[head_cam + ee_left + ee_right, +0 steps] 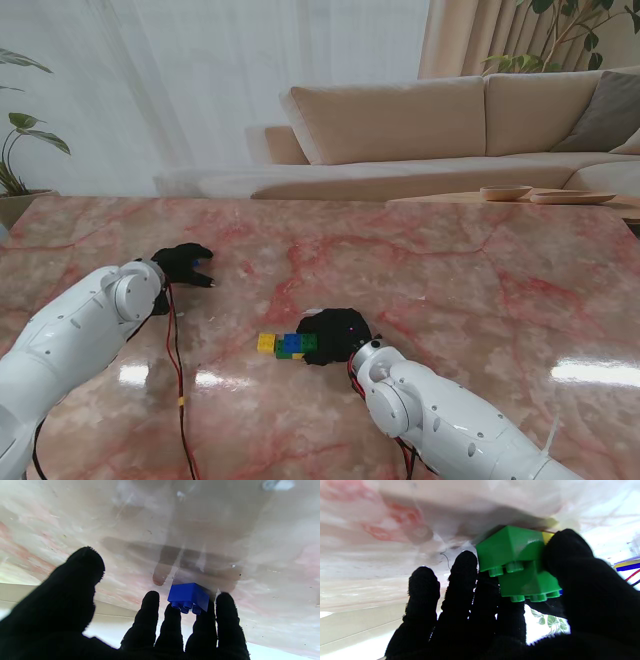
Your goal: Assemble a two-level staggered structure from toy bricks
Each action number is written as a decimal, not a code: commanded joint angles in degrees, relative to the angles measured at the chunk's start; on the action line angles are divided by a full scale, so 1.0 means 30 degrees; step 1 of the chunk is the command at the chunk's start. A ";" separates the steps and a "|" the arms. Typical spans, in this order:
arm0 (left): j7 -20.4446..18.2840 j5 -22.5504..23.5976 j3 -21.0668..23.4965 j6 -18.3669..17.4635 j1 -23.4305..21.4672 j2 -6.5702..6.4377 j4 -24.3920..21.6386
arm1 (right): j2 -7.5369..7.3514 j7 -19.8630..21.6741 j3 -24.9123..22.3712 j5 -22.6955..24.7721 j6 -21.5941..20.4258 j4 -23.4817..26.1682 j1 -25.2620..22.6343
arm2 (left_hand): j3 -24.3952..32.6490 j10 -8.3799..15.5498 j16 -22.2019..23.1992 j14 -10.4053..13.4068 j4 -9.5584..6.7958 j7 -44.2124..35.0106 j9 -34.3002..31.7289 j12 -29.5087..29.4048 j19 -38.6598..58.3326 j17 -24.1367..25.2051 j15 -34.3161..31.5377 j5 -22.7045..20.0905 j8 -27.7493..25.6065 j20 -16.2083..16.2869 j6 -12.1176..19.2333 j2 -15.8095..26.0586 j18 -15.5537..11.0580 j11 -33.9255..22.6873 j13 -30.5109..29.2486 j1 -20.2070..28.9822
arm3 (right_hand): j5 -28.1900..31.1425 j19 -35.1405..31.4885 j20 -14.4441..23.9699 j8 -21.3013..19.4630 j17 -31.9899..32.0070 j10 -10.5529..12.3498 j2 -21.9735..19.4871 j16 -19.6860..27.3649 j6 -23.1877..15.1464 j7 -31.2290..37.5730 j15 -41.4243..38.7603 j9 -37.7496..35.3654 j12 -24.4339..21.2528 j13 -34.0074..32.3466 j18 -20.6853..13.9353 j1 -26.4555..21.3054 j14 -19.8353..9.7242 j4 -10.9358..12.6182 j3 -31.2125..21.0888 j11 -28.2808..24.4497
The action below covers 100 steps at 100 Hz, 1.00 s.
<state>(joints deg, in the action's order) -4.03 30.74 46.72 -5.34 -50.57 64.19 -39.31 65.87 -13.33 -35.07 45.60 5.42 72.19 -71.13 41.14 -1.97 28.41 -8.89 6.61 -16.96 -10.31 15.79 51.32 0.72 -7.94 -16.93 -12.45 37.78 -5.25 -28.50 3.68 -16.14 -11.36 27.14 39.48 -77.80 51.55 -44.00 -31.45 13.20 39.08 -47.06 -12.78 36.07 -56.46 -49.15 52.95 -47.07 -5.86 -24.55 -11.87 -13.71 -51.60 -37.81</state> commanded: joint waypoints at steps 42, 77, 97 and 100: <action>-0.0405 0.2885 0.1405 0.0043 -0.1179 -0.0946 -0.2544 | 0.0057 0.0267 0.0086 -0.0238 0.0132 -0.0299 -0.0193 | 0.0309 0.1728 0.3992 0.0818 0.0162 0.0124 -0.0914 -0.0265 0.0390 0.0132 -0.5314 -0.0995 0.0088 0.0788 0.2968 -0.1346 0.1071 -0.0162 -0.3894 -0.0737 | 0.0256 -0.0573 0.0008 0.0061 -0.0085 0.0207 -0.0183 -0.0361 -0.0731 0.0786 -0.0210 -0.0583 0.0072 -0.0299 -0.0168 -0.0944 -0.0572 -0.0583 -0.0355 -0.0079; -0.0133 0.3126 -0.0392 -0.0201 0.0739 -0.0963 -0.0813 | 0.0044 0.0402 -0.0036 -0.0357 0.0220 -0.0216 -0.0297 | 0.3548 0.1861 0.7308 0.0918 -0.0621 0.0862 -0.0641 0.0081 -0.0141 0.0878 -0.7497 -0.0421 0.0469 0.2251 0.3323 -0.1362 0.0422 -0.0035 -0.2881 0.0494 | 0.0271 -0.0573 0.0008 0.0084 -0.0086 0.0194 -0.0169 -0.0365 -0.0725 0.0792 -0.0213 -0.0583 0.0080 -0.0302 -0.0168 -0.0951 -0.0576 -0.0583 -0.0374 -0.0078; -0.0366 0.2704 -0.2060 -0.0058 0.1837 -0.0872 0.0454 | 0.0029 0.0451 -0.0107 -0.0413 0.0130 -0.0212 -0.0336 | 0.6163 0.1518 0.7370 0.0996 -0.1129 0.1888 -0.0204 0.0131 -0.0820 0.1063 -0.7398 0.1091 0.1006 0.2302 0.4298 -0.1438 0.0333 0.1298 -0.2069 0.1970 | 0.0295 -0.0573 0.0009 0.0087 -0.0086 0.0200 -0.0162 -0.0372 -0.0761 0.0822 -0.0223 -0.0612 0.0092 -0.0311 -0.0168 -0.0941 -0.0570 -0.0595 -0.0379 -0.0091; -0.0300 0.2610 -0.2393 -0.0071 0.2030 -0.0825 0.0719 | 0.0024 0.0471 -0.0113 -0.0418 0.0116 -0.0206 -0.0338 | 0.6619 0.1429 0.7307 0.1007 -0.1060 0.2061 -0.0189 0.0451 -0.1062 0.1031 -0.7324 0.1154 0.1161 0.2292 0.4386 -0.1530 0.0338 0.1490 -0.1976 0.2235 | 0.0292 -0.0573 0.0009 0.0088 -0.0086 0.0196 -0.0152 -0.0374 -0.0749 0.0825 -0.0231 -0.0612 0.0094 -0.0321 -0.0168 -0.0950 -0.0564 -0.0595 -0.0384 -0.0092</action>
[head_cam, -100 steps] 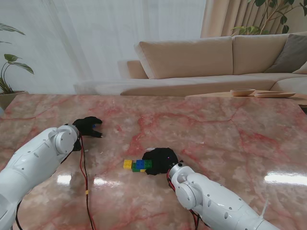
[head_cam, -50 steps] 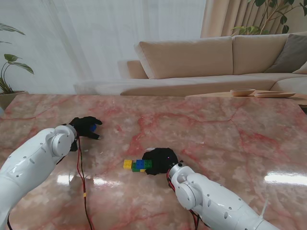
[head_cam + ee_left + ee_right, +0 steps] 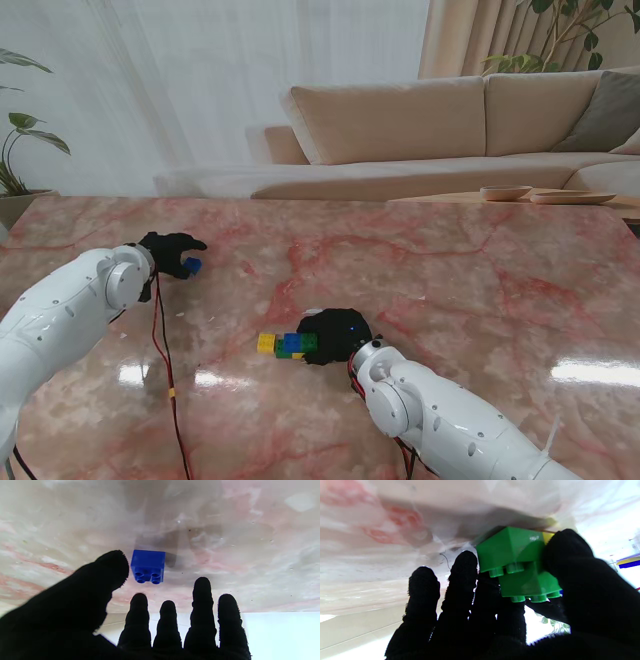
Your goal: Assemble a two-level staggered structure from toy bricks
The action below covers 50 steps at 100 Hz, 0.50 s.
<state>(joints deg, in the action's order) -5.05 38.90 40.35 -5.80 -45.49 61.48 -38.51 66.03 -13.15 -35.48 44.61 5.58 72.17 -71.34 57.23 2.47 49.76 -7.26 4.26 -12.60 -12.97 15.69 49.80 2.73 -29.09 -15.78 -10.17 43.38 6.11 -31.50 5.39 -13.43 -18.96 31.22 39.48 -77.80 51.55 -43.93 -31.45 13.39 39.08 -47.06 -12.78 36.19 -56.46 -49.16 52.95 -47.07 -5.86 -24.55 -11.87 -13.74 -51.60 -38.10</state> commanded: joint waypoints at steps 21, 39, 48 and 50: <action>0.0435 -0.1539 -0.2968 -0.0087 0.1951 0.0778 0.2972 | -0.0082 0.0546 -0.0064 -0.0082 -0.0027 -0.0118 -0.0303 | 0.1414 -0.0303 0.0014 0.0568 0.0186 0.1178 0.0932 0.0985 -0.0793 0.0359 -0.0104 0.1668 0.0771 0.0485 0.0896 -0.0497 -0.0252 0.1122 0.0702 0.1763 | 0.0327 -0.0573 0.0009 0.0073 -0.0086 0.0126 -0.0140 -0.0378 -0.0764 0.0817 -0.0242 -0.0654 0.0116 -0.0356 -0.0168 -0.0960 -0.0576 -0.0600 -0.0403 -0.0020; 0.1211 -0.2864 -0.4597 -0.0735 0.2852 0.1749 0.5215 | -0.0131 0.0728 -0.0141 -0.0117 -0.0111 -0.0042 -0.0333 | 0.0576 -0.0086 -0.0089 0.0530 0.0568 -0.0864 0.0693 0.1512 -0.0679 0.0362 -0.0114 0.1188 -0.0230 0.0738 0.1408 -0.0457 -0.0331 0.0526 0.0473 0.1249 | 0.0348 -0.0570 0.0008 0.0100 -0.0082 0.0126 -0.0130 -0.0382 -0.0795 0.0859 -0.0246 -0.0696 0.0141 -0.0362 -0.0161 -0.0969 -0.0577 -0.0632 -0.0387 -0.0017; 0.1325 -0.3299 -0.5055 -0.1131 0.3067 0.2099 0.5951 | -0.0162 0.0817 -0.0190 -0.0095 -0.0099 0.0022 -0.0363 | 0.0220 -0.0028 -0.0175 0.0494 0.0764 -0.2579 0.0601 0.1493 -0.0761 0.0353 -0.0060 0.0923 -0.1097 0.0742 0.1901 -0.0521 -0.0285 0.0249 0.0404 0.1186 | 0.0354 -0.0567 0.0007 0.0113 -0.0083 0.0123 -0.0118 -0.0381 -0.0827 0.0885 -0.0241 -0.0731 0.0166 -0.0360 -0.0155 -0.0988 -0.0553 -0.0641 -0.0395 -0.0028; 0.1283 -0.3400 -0.5134 -0.1242 0.3112 0.2165 0.6091 | -0.0169 0.0833 -0.0198 -0.0088 -0.0096 0.0031 -0.0369 | 0.0119 0.0013 -0.0201 0.0506 0.0801 -0.2956 0.0592 0.1463 -0.0763 0.0353 -0.0032 0.0870 -0.1287 0.0746 0.2011 -0.0540 -0.0284 0.0230 0.0411 0.1163 | 0.0348 -0.0567 0.0007 0.0117 -0.0083 0.0130 -0.0110 -0.0383 -0.0834 0.0887 -0.0246 -0.0739 0.0171 -0.0367 -0.0155 -0.0993 -0.0549 -0.0643 -0.0396 -0.0029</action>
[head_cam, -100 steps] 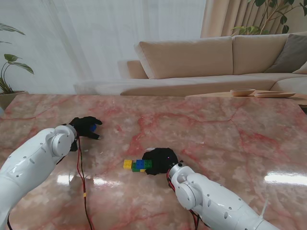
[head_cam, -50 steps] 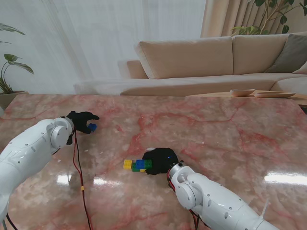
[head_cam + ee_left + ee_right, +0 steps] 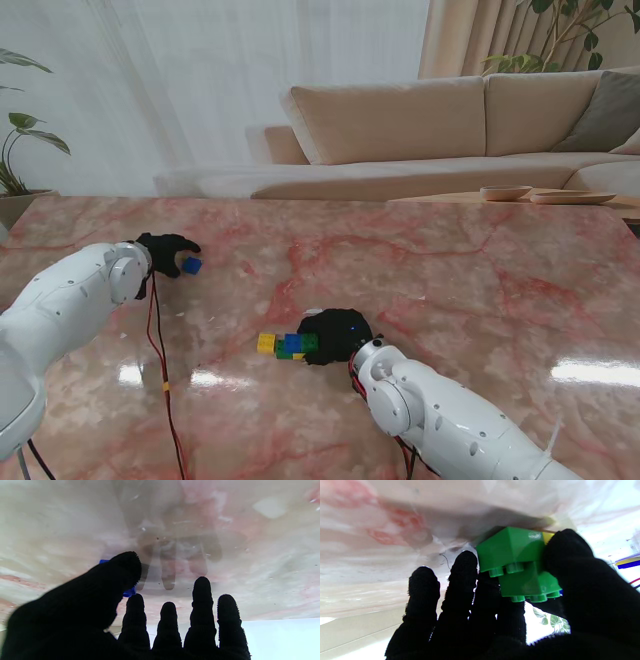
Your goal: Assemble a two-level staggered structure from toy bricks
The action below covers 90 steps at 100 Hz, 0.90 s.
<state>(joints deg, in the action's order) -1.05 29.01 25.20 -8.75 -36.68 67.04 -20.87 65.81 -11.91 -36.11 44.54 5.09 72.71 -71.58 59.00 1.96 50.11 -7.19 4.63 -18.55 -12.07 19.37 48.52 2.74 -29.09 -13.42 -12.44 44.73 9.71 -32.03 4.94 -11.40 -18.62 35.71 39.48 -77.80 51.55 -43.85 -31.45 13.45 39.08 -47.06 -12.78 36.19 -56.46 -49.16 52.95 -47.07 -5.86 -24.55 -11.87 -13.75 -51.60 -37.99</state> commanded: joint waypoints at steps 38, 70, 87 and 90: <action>0.0599 -0.0709 -0.1234 -0.1175 0.0433 0.1035 0.1875 | -0.0153 0.0612 -0.0068 -0.0066 0.0000 -0.0040 -0.0353 | -0.0515 0.0538 -0.0480 0.0554 0.0779 -0.8101 -0.0146 0.1124 0.0006 0.0326 -0.0111 -0.0328 -0.5936 0.0355 0.2063 -0.0733 -0.0164 -0.2775 -0.0247 -0.0339 | 0.0386 -0.0557 0.0007 0.0155 -0.0081 0.0112 -0.0063 -0.0383 -0.0860 0.0983 -0.0247 -0.0820 0.0238 -0.0403 -0.0130 -0.1043 -0.0569 -0.0675 -0.0413 -0.0044; 0.1932 -0.0391 -0.1524 -0.1386 -0.0024 0.0962 0.1963 | -0.0140 0.0541 -0.0054 -0.0080 -0.0082 -0.0092 -0.0352 | -0.0068 0.1242 -0.0102 0.0880 0.0822 -1.2203 -0.4680 0.3107 0.1498 -0.0670 -0.1212 -0.1912 -0.9751 0.0256 0.1763 -0.1516 0.0130 -0.5608 -0.2769 0.0031 | 0.0399 -0.0556 0.0008 0.0198 -0.0082 0.0129 -0.0040 -0.0388 -0.0884 0.1055 -0.0252 -0.0838 0.0274 -0.0416 -0.0130 -0.1046 -0.0572 -0.0694 -0.0395 -0.0017; 0.2170 -0.0368 -0.1373 -0.1275 -0.0325 0.0924 0.1967 | -0.0156 0.0571 -0.0053 -0.0081 -0.0192 -0.0098 -0.0355 | -0.0032 0.1292 0.0131 0.0957 0.0943 -1.1869 -0.6899 0.4687 0.2505 -0.1454 -0.1724 -0.1935 -0.9672 -0.0027 0.0735 -0.2029 0.0350 -0.6786 -0.4215 -0.0061 | 0.0419 -0.0556 0.0009 0.0218 -0.0082 0.0129 -0.0062 -0.0388 -0.0878 0.1085 -0.0247 -0.0870 0.0287 -0.0411 -0.0130 -0.1036 -0.0565 -0.0700 -0.0382 -0.0018; 0.2135 -0.0372 -0.1385 -0.1249 -0.0347 0.0914 0.1967 | -0.0150 0.0562 -0.0045 -0.0092 -0.0209 -0.0110 -0.0350 | -0.0003 0.1286 0.0132 0.0976 0.0947 -1.1395 -0.6944 0.4745 0.2571 -0.1493 -0.1720 -0.1822 -0.9334 -0.0085 0.0509 -0.2070 0.0379 -0.6765 -0.4290 -0.0065 | 0.0404 -0.0556 0.0009 0.0227 -0.0082 0.0143 -0.0075 -0.0388 -0.0908 0.1082 -0.0247 -0.0878 0.0289 -0.0411 -0.0130 -0.1030 -0.0565 -0.0703 -0.0378 -0.0015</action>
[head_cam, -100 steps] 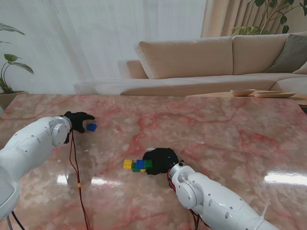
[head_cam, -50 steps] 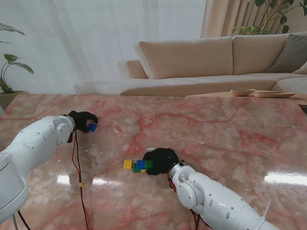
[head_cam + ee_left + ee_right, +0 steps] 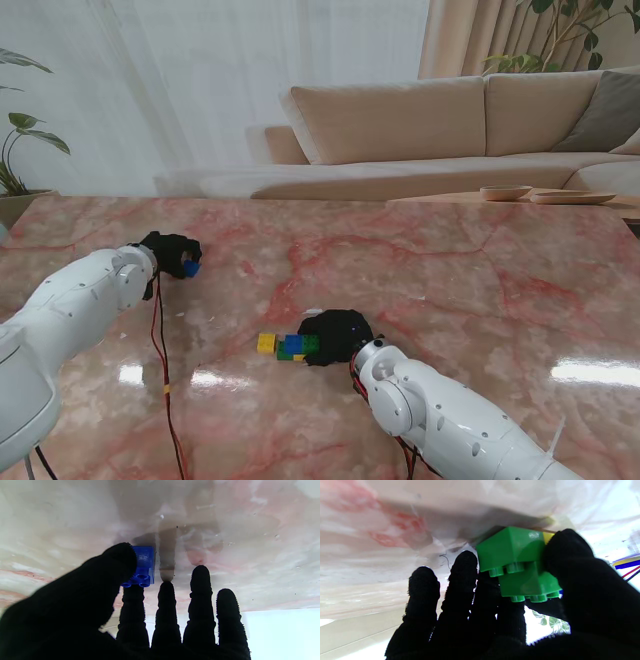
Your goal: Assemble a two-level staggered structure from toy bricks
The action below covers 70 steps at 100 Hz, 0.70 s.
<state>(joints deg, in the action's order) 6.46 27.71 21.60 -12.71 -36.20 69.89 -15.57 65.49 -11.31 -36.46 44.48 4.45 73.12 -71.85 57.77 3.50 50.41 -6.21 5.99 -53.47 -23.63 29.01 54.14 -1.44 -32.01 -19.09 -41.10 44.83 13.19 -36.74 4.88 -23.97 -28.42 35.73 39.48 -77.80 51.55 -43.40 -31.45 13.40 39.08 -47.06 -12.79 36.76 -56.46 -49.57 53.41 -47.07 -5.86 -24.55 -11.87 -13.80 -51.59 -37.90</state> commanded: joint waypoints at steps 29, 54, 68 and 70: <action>-0.0210 0.0101 -0.0092 0.0440 -0.0732 -0.0111 0.0203 | -0.0022 0.0328 0.0147 -0.0127 -0.0122 -0.0358 -0.0171 | 0.0133 0.0655 0.0283 0.0573 0.0606 0.1629 -0.4012 0.2339 0.1515 -0.0679 -0.1161 -0.0620 0.3570 -0.0448 -0.1840 -0.0786 0.0781 -0.3594 -0.1846 -0.0301 | 0.0422 -0.0545 0.0008 0.0118 -0.0081 0.0165 -0.0065 -0.0384 -0.0928 0.0942 -0.0237 -0.0786 0.0153 -0.0424 -0.0095 -0.1030 -0.0555 -0.0700 -0.0353 -0.0037; 0.0634 0.0174 0.0219 0.0192 -0.1156 -0.0095 0.0209 | 0.0003 0.0263 0.0201 -0.0162 -0.0176 -0.0441 -0.0137 | -0.1029 0.0786 0.0410 0.0510 0.1978 -0.2780 -0.5657 0.4087 0.2285 -0.1094 -0.1784 -0.2585 0.1466 -0.0760 0.0208 -0.1030 0.1052 -0.4258 -0.2890 0.0969 | 0.0408 -0.0544 0.0009 0.0145 -0.0082 0.0146 -0.0097 -0.0391 -0.0959 0.0970 -0.0244 -0.0779 0.0164 -0.0423 -0.0095 -0.1020 -0.0550 -0.0707 -0.0333 -0.0022; 0.1059 0.0202 0.0439 -0.0099 -0.1354 -0.0084 0.0207 | 0.0001 0.0282 0.0217 -0.0173 -0.0187 -0.0452 -0.0130 | -0.2252 0.0770 0.0399 0.0485 0.2053 -0.3706 -0.7008 0.6103 0.2333 -0.1097 -0.1987 -0.3490 0.1992 -0.0844 0.1064 -0.0715 0.1124 -0.3302 -0.3356 0.2016 | 0.0412 -0.0544 0.0010 0.0157 -0.0082 0.0170 -0.0114 -0.0394 -0.0958 0.0988 -0.0248 -0.0787 0.0161 -0.0425 -0.0095 -0.1020 -0.0555 -0.0706 -0.0321 -0.0017; 0.1099 0.0209 0.0447 -0.0124 -0.1371 -0.0086 0.0207 | 0.0002 0.0279 0.0218 -0.0173 -0.0186 -0.0453 -0.0129 | -0.2403 0.0766 0.0399 0.0442 0.2003 -0.3821 -0.7270 0.6295 0.2352 -0.1126 -0.2028 -0.3652 0.2117 -0.0843 0.1219 -0.0620 0.1164 -0.3121 -0.3458 0.2138 | 0.0402 -0.0544 0.0010 0.0161 -0.0082 0.0171 -0.0131 -0.0394 -0.0947 0.0984 -0.0248 -0.0786 0.0160 -0.0425 -0.0095 -0.1000 -0.0555 -0.0709 -0.0313 -0.0016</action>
<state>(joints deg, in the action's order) 10.70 27.81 23.66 -12.65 -37.99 69.62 -16.00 65.51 -11.53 -36.13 44.16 3.76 72.72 -71.56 51.40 5.47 51.98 -5.79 11.46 -57.56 -27.97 42.70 59.30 -4.93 -37.03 -25.10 -34.51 42.71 11.28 -39.67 6.56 -24.84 -35.51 38.76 39.50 -77.80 51.55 -43.62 -31.45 13.34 39.10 -47.06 -12.79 37.46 -56.46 -49.75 53.73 -47.07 -5.86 -24.55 -11.86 -14.78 -51.34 -38.52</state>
